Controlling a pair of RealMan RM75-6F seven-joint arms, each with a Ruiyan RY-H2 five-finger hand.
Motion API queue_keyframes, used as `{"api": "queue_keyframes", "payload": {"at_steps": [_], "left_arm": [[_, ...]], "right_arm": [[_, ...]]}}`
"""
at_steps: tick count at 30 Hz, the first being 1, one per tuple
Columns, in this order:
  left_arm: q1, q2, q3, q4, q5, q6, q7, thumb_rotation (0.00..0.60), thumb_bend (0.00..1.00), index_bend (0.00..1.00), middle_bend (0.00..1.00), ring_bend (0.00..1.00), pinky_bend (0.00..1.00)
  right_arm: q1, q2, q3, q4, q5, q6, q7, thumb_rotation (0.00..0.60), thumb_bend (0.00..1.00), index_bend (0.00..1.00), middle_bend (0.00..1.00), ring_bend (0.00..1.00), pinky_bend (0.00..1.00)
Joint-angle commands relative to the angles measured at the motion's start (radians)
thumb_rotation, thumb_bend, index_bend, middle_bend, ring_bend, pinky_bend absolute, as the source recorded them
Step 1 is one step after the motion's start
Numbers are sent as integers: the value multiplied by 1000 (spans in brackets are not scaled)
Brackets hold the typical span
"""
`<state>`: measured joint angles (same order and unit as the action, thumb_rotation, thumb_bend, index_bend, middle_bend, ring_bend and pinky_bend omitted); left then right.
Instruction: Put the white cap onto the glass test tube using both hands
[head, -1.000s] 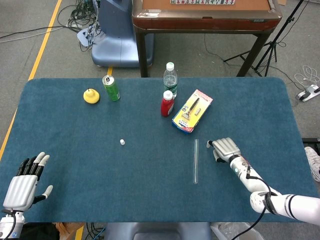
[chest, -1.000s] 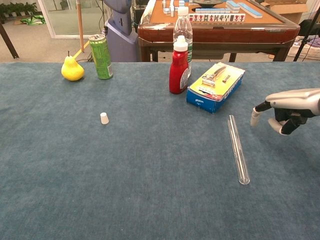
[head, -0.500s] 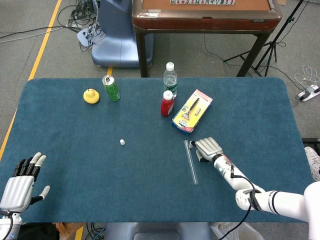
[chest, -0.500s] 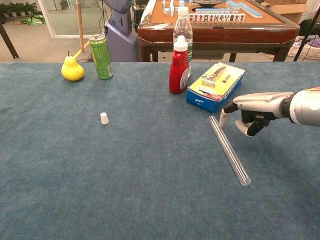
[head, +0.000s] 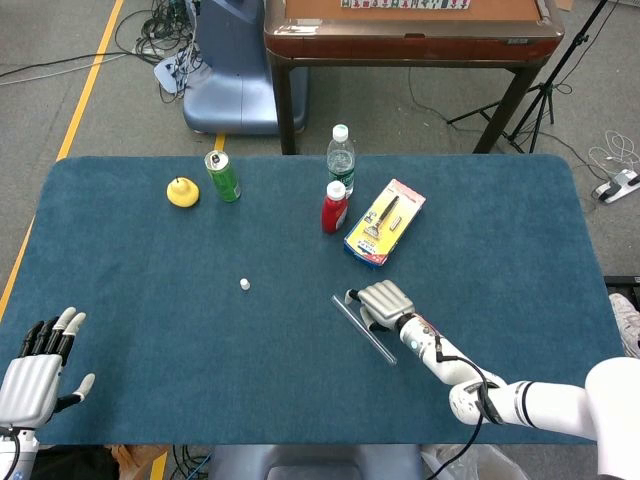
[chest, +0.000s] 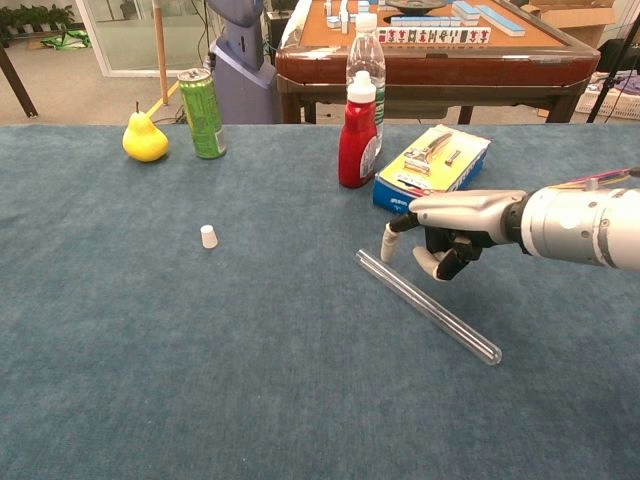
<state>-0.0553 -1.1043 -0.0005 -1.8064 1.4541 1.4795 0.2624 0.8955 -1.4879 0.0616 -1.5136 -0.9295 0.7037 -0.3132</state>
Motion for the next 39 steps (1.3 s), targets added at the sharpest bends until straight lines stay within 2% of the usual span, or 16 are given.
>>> {"api": "queue_keyframes", "payload": {"at_steps": [1, 7, 19, 27, 39], "left_arm": [[0, 1, 0, 0, 0, 0, -2, 600, 248, 47, 29, 4, 19], [-2, -4, 1, -3, 11, -2, 4, 600, 248, 47, 28, 4, 19], [0, -6, 2, -9, 16, 0, 11, 600, 248, 47, 29, 4, 19], [3, -3, 3, -7, 14, 1, 5, 600, 248, 47, 28, 4, 19], [4, -5, 3, 1, 18, 0, -5, 600, 248, 47, 29, 4, 19]], "right_arm": [[-21, 51, -10, -84, -66, 36, 7, 600, 1000, 287, 1000, 1000, 1000], [-46, 136, -68, -204, -171, 43, -8, 600, 1000, 294, 1000, 1000, 1000], [-61, 161, -147, -243, -255, 10, -51, 600, 1000, 380, 1000, 1000, 1000], [-59, 185, -165, -241, -217, 7, -106, 600, 1000, 414, 1000, 1000, 1000], [-49, 215, -188, -240, -93, 33, -212, 600, 1000, 426, 1000, 1000, 1000]]}}
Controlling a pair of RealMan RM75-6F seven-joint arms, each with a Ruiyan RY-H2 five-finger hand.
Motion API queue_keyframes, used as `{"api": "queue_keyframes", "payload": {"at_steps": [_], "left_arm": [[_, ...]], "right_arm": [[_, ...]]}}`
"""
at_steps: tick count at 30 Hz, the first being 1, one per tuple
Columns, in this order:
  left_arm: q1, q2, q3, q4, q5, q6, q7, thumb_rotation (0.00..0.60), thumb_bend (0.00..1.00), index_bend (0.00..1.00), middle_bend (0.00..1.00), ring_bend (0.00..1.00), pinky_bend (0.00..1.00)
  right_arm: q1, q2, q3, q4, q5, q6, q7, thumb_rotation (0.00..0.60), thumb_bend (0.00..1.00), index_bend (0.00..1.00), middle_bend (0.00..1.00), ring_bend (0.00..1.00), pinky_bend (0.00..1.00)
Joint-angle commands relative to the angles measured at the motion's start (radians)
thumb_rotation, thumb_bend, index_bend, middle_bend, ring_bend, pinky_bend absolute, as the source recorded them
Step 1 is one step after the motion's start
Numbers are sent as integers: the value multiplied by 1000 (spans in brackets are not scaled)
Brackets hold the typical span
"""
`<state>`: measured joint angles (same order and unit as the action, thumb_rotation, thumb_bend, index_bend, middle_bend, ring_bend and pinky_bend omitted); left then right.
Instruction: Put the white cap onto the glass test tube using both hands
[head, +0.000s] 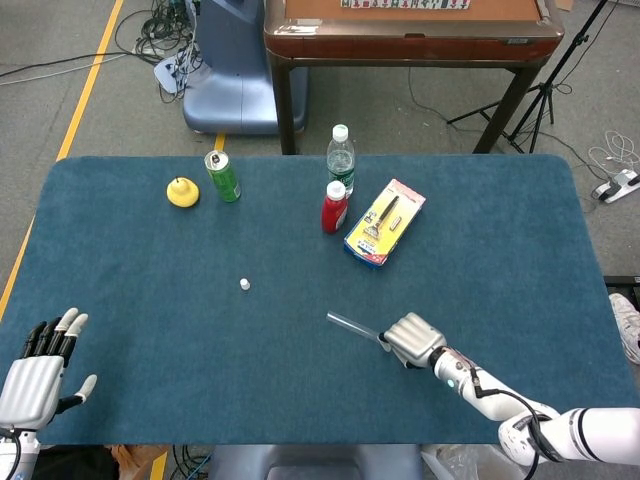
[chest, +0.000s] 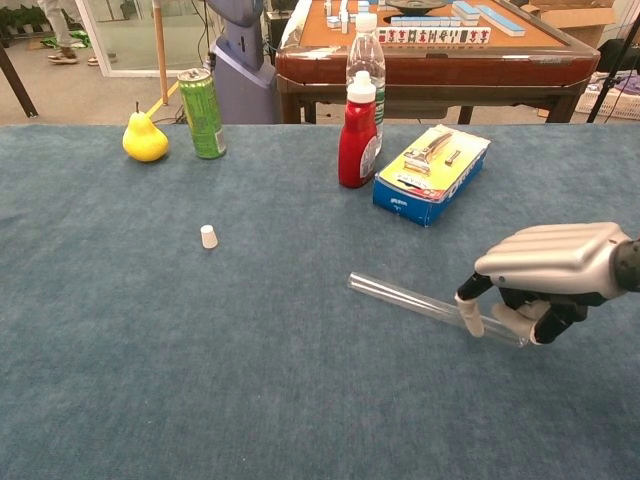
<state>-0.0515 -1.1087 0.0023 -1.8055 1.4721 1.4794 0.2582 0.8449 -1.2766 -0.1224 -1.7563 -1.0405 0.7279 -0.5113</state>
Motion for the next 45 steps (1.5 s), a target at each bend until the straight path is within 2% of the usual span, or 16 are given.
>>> {"api": "queue_keyframes", "payload": {"at_steps": [1, 10, 18, 26, 45], "left_arm": [[0, 0, 0, 2, 1, -1, -2, 600, 248, 47, 29, 4, 19], [0, 2, -3, 6, 0, 0, -11, 600, 248, 47, 28, 4, 18], [4, 4, -1, 8, 3, 3, -18, 600, 248, 46, 28, 2, 18], [12, 9, 2, 8, 7, 14, -23, 600, 248, 47, 28, 2, 18], [17, 4, 1, 17, 9, 18, -23, 600, 248, 47, 27, 0, 15]], "right_arm": [[3, 3, -4, 7, 32, 14, -22, 600, 1000, 426, 1000, 1000, 1000], [12, -11, 21, 38, 105, 43, -41, 600, 1000, 426, 1000, 1000, 1000], [19, -33, 49, 13, 65, 22, 10, 600, 1000, 426, 1000, 1000, 1000], [37, -94, 67, 67, 69, 12, 12, 600, 1000, 426, 1000, 1000, 1000], [70, -172, 106, 187, 186, 32, -2, 600, 1000, 426, 1000, 1000, 1000]]}}
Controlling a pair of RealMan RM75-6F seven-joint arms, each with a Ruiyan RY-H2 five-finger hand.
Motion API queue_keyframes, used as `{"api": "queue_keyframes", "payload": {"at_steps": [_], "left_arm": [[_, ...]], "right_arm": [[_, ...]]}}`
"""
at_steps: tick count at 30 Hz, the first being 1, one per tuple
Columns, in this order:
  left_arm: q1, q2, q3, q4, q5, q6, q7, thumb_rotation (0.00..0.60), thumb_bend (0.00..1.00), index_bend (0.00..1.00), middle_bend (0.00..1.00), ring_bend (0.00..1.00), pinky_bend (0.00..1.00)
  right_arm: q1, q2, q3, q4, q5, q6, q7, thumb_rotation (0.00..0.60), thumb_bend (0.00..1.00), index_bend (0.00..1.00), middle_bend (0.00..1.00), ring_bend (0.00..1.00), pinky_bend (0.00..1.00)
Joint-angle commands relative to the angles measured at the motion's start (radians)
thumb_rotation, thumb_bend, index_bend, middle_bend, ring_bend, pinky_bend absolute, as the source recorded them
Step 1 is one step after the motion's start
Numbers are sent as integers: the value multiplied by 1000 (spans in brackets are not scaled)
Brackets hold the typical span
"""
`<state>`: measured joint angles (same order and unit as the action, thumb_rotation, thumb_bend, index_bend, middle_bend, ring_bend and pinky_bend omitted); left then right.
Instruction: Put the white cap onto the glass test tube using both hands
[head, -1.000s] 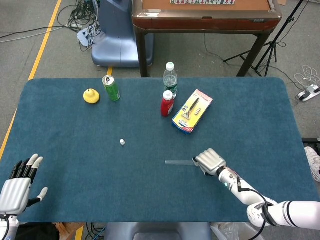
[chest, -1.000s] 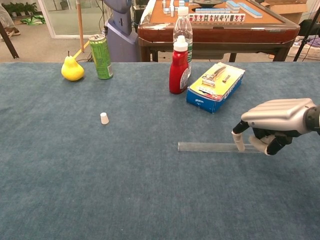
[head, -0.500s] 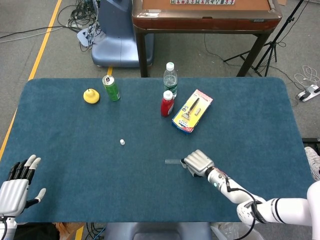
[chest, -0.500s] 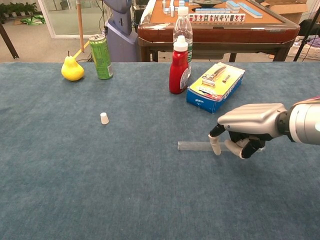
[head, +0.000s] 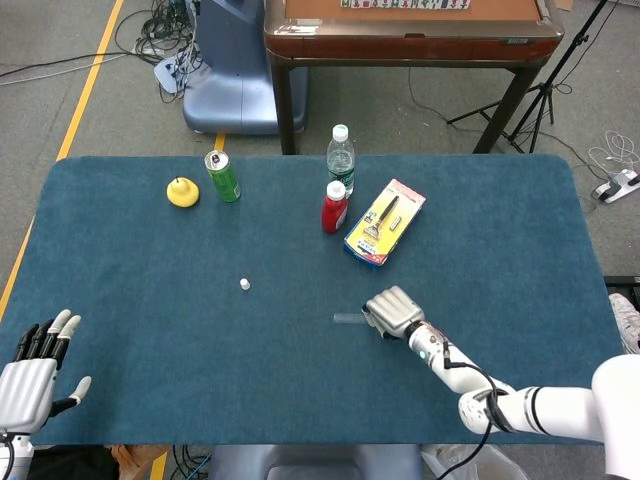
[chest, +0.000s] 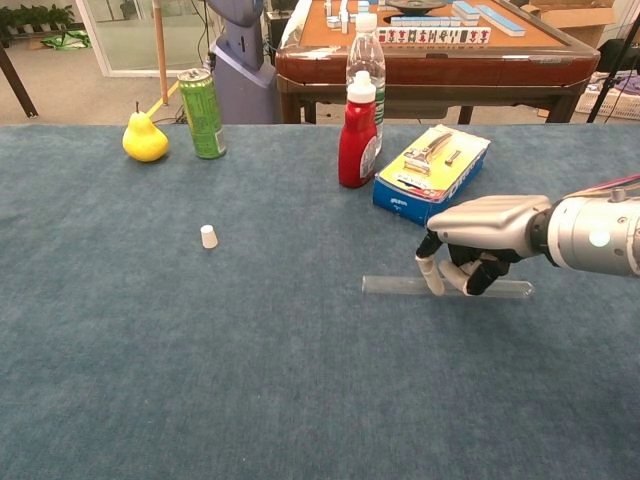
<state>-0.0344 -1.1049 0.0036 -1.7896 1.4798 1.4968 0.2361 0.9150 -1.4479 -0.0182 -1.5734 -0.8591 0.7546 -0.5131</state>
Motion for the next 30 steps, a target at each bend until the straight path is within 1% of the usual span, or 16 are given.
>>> {"api": "queue_keyframes", "payload": {"at_steps": [1, 9, 14, 15, 16, 18, 19, 20, 21, 23, 24, 26, 30], "left_arm": [[0, 0, 0, 2, 1, 1, -1, 600, 248, 47, 27, 0, 15], [-4, -1, -2, 4, 3, -6, -3, 600, 248, 47, 27, 0, 15], [-6, 1, -5, 2, 2, -7, -4, 600, 248, 47, 27, 0, 15], [-8, 2, -6, 2, 2, -8, -5, 600, 248, 47, 27, 0, 15], [-10, 3, -8, 2, 3, -9, -5, 600, 248, 46, 27, 0, 15], [-18, 7, -12, 3, 7, -16, -8, 600, 248, 46, 27, 0, 15], [-23, 10, -15, 4, 7, -21, -9, 600, 248, 46, 27, 0, 15], [-30, 14, -19, 4, 9, -27, -9, 600, 248, 46, 27, 0, 15], [-38, 18, -22, 4, 13, -34, -9, 600, 248, 46, 27, 0, 15], [-59, 28, -33, 4, 24, -50, -5, 600, 248, 47, 27, 0, 15], [-70, 33, -37, 3, 29, -60, -3, 600, 248, 47, 27, 0, 16], [-99, 42, -50, 1, 38, -86, -1, 600, 248, 47, 27, 3, 17], [-164, 52, -75, 2, 36, -161, -16, 600, 248, 47, 27, 24, 19]], "right_arm": [[0, 1, 3, 5, 8, 8, 0, 600, 1000, 426, 1000, 1000, 1000], [-9, 42, 10, -28, 11, 40, 7, 600, 1000, 426, 1000, 1000, 1000], [-34, 92, 24, -80, -22, 96, 28, 600, 999, 426, 1000, 1000, 1000], [-42, 104, 28, -93, -34, 116, 32, 600, 987, 426, 1000, 1000, 1000], [-48, 112, 30, -102, -43, 131, 33, 600, 946, 426, 1000, 1000, 1000], [-65, 132, 36, -121, -64, 167, 38, 600, 778, 427, 1000, 1000, 1000], [-73, 141, 39, -130, -73, 184, 41, 600, 721, 427, 1000, 1000, 1000], [-82, 149, 42, -138, -82, 201, 45, 600, 625, 428, 1000, 1000, 1000], [-91, 157, 45, -145, -91, 219, 51, 600, 551, 428, 1000, 1000, 1000], [-112, 175, 51, -161, -115, 255, 65, 600, 455, 429, 1000, 1000, 1000], [-121, 185, 53, -169, -125, 268, 71, 600, 427, 429, 1000, 1000, 1000], [-143, 203, 57, -186, -150, 296, 88, 600, 404, 429, 992, 1000, 1000], [-173, 228, 54, -204, -190, 313, 114, 600, 400, 429, 947, 999, 1000]]}}
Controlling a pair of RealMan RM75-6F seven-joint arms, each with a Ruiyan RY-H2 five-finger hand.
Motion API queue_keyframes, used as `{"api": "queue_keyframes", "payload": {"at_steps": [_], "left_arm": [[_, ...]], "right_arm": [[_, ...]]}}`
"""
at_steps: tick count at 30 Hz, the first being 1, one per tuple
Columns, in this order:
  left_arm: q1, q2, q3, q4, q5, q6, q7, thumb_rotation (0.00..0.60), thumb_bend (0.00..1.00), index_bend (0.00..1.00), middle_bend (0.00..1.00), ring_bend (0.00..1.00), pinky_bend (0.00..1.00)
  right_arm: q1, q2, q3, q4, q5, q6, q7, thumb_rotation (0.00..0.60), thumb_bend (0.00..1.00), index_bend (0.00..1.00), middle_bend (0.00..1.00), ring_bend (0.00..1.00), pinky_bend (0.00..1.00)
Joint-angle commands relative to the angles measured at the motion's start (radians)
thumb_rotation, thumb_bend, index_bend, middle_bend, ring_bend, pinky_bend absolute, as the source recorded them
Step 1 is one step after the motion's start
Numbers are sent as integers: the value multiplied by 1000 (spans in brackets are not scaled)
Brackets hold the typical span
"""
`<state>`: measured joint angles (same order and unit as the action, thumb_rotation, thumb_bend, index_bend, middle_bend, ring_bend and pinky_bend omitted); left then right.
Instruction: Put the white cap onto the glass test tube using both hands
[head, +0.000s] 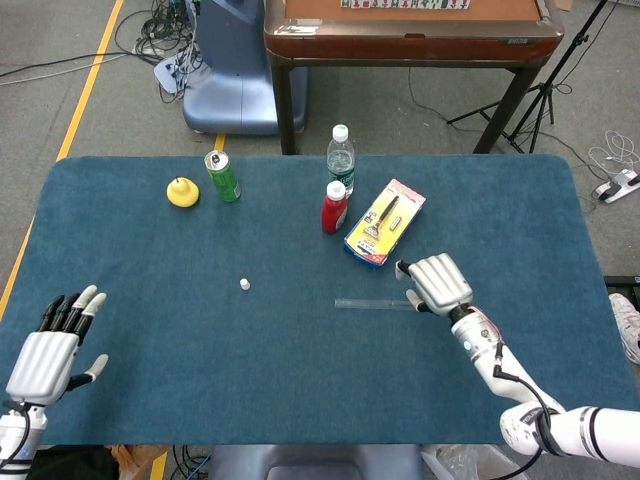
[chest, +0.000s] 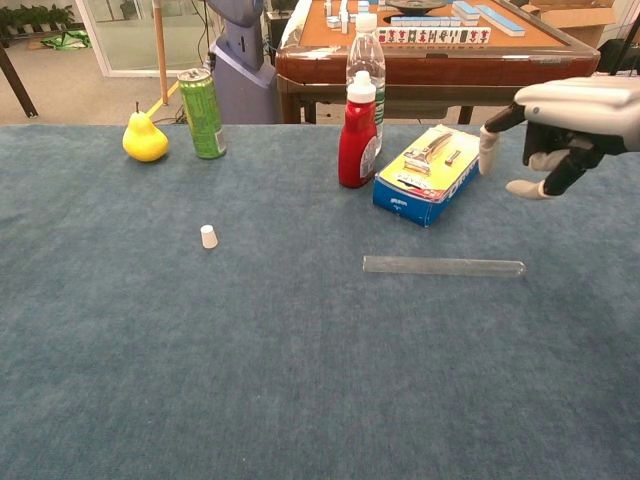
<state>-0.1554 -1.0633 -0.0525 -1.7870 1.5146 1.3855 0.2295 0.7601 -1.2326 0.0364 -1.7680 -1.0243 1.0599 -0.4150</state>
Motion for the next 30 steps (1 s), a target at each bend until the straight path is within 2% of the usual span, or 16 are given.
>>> {"api": "queue_keyframes", "payload": {"at_steps": [1, 3, 7, 11, 13, 18, 21, 30], "left_arm": [[-56, 11, -23, -1, 3, -64, -9, 600, 248, 47, 27, 33, 23], [-90, 7, -35, 3, 14, -94, -12, 600, 248, 47, 28, 76, 58], [-165, -5, -62, 15, 7, -176, -37, 600, 248, 84, 79, 160, 207], [-240, -26, -82, 43, 5, -255, -46, 600, 248, 123, 198, 282, 393], [-270, -39, -85, 53, 5, -286, -47, 600, 248, 138, 303, 356, 514], [-305, -68, -81, 62, 23, -298, -36, 600, 248, 143, 414, 458, 766], [-312, -78, -74, 61, 31, -291, -26, 600, 248, 143, 440, 479, 805], [-295, -66, -48, 42, 38, -246, -22, 600, 248, 142, 452, 506, 832]], "right_arm": [[-21, 16, -4, -10, -31, 5, 15, 600, 401, 429, 939, 998, 1000], [-29, 20, -5, -13, -45, 6, 16, 600, 401, 429, 928, 994, 1000], [-45, 25, 7, -18, -63, 21, 27, 600, 400, 429, 927, 993, 1000], [-59, 37, 7, -34, -74, 28, 20, 600, 400, 428, 930, 998, 1000], [-62, 38, 4, -38, -70, 16, 11, 600, 403, 429, 945, 1000, 1000], [-41, -6, 0, -7, -63, -39, -26, 600, 407, 429, 992, 1000, 1000], [-25, -61, 9, 35, -56, -63, -42, 600, 387, 455, 1000, 1000, 1000], [23, -237, 39, 197, 1, -114, -96, 600, 303, 472, 1000, 1000, 1000]]}}
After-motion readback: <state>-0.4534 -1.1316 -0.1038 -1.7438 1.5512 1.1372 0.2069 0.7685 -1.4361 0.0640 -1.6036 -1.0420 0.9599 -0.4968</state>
